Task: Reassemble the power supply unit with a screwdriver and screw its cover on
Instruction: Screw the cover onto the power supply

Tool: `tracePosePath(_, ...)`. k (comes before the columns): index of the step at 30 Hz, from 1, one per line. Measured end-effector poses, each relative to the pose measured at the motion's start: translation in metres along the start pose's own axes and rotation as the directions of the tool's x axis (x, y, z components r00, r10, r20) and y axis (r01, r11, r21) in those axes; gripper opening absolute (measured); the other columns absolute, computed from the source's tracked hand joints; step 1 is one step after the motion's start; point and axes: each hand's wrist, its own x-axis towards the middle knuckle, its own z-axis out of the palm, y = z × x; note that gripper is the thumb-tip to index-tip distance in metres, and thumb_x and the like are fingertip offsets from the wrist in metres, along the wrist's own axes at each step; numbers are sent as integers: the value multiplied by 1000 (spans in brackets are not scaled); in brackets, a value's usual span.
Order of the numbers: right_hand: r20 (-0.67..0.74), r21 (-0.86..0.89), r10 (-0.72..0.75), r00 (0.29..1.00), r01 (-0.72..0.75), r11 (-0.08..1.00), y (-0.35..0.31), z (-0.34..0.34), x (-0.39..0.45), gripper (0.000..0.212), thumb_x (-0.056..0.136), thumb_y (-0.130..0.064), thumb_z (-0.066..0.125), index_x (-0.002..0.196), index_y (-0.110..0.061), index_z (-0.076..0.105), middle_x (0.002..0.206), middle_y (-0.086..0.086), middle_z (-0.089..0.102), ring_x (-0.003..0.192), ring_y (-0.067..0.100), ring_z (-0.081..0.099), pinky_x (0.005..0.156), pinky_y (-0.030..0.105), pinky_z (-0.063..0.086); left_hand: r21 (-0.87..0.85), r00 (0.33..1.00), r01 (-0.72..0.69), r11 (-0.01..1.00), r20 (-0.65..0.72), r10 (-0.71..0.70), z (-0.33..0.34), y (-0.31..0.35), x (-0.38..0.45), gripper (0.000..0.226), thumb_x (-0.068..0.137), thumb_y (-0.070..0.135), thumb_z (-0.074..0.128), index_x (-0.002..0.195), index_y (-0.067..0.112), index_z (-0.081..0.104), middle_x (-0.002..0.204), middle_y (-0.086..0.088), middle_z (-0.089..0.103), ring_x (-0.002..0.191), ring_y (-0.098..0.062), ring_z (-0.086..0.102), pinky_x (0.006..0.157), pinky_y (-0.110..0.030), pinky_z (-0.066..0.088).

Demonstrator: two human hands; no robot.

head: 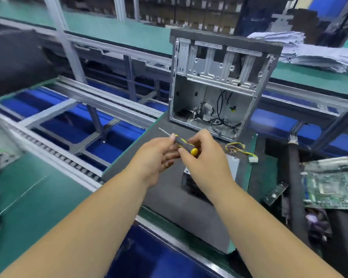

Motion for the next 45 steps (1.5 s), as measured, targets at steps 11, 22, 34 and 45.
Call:
tracePosePath(11,442,217,-77,893,-23,976,-52,130,-13,32,79,-57,55,108,-46,45,111,-27,49,91,-7,51,70,20,43,314,842,87,945,-530,99,-202,-25,-41,6,93,14,59,98,13,63,83,-7,67,68,-18,61,63,-26,45)
tracePosePath(22,417,63,87,905,-124,990,-73,203,9,18,92,-34,60,107,-38,52,115,-21,52,87,-8,51,73,21,44,829,852,512,223,-524,-5,-369,-106,14,14,87,22,53,97,30,59,78,5,62,85,-24,62,64,-28,44)
tracePosePath(34,344,8,264,901,-284,959,-68,246,23,13,92,-34,59,101,-41,55,102,-16,56,67,-12,53,56,16,39,891,892,448,78,-440,-100,-415,-129,33,8,87,16,47,94,19,49,99,-4,59,85,-26,56,61,-29,38)
tracePosePath(45,125,405,373,919,-390,827,-61,173,15,22,83,-45,53,102,-42,66,115,-16,64,109,2,56,92,28,41,888,928,-356,292,300,218,-314,-87,28,36,92,28,61,128,26,55,123,10,54,118,-12,48,101,-28,39)
